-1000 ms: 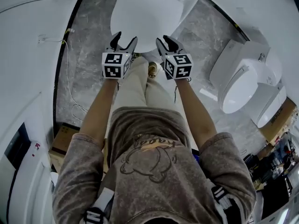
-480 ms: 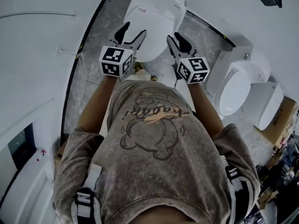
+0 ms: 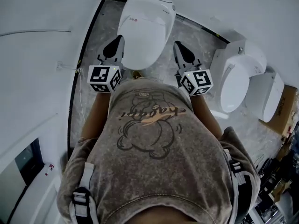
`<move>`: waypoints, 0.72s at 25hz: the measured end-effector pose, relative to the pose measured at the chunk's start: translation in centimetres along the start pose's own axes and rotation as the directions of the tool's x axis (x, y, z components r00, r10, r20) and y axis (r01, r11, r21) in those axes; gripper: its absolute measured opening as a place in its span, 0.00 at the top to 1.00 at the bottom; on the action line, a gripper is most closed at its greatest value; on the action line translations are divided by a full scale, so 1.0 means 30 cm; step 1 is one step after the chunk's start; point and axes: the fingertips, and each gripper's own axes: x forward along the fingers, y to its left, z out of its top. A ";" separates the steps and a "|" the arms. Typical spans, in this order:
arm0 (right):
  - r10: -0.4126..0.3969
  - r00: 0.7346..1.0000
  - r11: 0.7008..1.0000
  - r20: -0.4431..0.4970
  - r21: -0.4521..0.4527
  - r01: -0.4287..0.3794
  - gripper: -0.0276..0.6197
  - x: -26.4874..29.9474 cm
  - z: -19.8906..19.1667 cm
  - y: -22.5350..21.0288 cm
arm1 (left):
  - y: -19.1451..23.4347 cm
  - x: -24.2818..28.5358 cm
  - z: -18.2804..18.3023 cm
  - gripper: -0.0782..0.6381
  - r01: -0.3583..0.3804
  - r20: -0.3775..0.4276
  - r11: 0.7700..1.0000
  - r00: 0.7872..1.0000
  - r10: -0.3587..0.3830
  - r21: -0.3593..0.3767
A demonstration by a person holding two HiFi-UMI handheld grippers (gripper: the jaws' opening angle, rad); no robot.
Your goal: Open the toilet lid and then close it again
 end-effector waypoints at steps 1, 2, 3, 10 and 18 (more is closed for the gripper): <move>-0.010 1.000 1.000 0.008 -0.003 0.010 0.92 -0.001 0.000 -0.007 | 0.000 0.000 -0.004 0.88 0.000 0.009 1.000 1.000 0.000 0.002; -0.023 1.000 1.000 0.015 -0.005 0.023 0.92 -0.001 -0.001 -0.015 | 0.002 0.001 -0.008 0.88 -0.003 0.016 1.000 1.000 0.003 0.004; -0.036 0.999 0.999 0.022 -0.006 0.036 0.92 0.000 -0.003 -0.023 | 0.003 0.001 -0.014 0.88 -0.006 0.021 1.000 1.000 0.006 0.004; -0.091 0.996 0.996 0.019 0.011 0.090 0.92 0.008 -0.038 -0.056 | 0.006 -0.003 -0.080 0.88 -0.020 0.018 0.999 1.000 0.020 -0.027; -0.095 0.995 0.995 0.017 0.018 0.094 0.92 -0.005 -0.040 -0.046 | 0.007 -0.016 -0.099 0.88 -0.032 0.008 0.998 0.999 0.032 -0.052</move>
